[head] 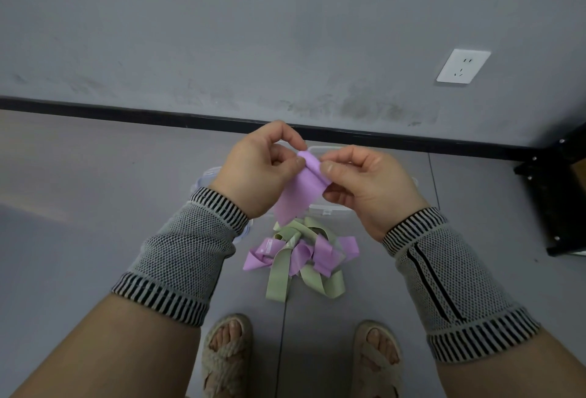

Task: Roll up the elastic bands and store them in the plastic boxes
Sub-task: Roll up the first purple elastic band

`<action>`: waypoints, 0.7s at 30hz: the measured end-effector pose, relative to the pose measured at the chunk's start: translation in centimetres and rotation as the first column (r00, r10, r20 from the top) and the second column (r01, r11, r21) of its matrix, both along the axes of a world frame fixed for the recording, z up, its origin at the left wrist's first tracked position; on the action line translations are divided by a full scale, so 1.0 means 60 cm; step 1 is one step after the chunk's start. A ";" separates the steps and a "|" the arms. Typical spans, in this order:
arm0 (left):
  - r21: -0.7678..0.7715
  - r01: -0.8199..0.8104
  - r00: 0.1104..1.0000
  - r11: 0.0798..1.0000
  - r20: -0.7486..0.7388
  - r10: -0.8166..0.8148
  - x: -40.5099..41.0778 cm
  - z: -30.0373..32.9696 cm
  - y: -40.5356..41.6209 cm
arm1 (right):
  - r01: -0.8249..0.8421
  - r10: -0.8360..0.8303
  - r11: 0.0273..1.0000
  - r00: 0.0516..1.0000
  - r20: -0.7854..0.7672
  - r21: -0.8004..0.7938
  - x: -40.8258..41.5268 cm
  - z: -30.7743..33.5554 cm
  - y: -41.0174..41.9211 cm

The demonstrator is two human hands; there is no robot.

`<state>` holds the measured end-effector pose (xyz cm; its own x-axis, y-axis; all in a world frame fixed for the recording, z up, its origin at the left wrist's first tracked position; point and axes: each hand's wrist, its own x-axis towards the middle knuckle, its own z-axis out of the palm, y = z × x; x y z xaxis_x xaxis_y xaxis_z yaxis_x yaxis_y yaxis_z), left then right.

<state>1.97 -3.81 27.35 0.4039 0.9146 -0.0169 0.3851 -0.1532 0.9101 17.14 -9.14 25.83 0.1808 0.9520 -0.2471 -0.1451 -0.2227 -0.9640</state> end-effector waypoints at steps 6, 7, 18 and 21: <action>0.001 0.003 0.999 1.000 -0.048 -0.003 0.001 -0.003 0.001 | 0.037 -0.038 0.999 0.999 0.024 0.005 0.002 -0.001 0.001; -0.017 0.011 0.998 1.000 -0.069 -0.012 0.000 -0.004 0.001 | 0.058 -0.058 0.998 0.998 0.011 0.006 0.003 -0.001 0.001; 0.020 -0.002 0.999 1.000 0.039 0.002 0.002 -0.002 0.003 | 0.183 -0.180 0.983 0.981 -0.065 0.035 -0.002 0.004 0.003; 0.024 -0.004 0.998 1.000 0.064 0.002 0.003 -0.001 0.003 | 0.186 -0.186 0.981 0.982 -0.020 0.052 -0.004 0.002 0.002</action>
<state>2.16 -3.63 27.28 0.4005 0.9158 0.0304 0.3272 -0.1739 0.9288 16.92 -8.99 25.96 0.3525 0.9139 -0.2013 -0.1935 -0.1392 -0.9712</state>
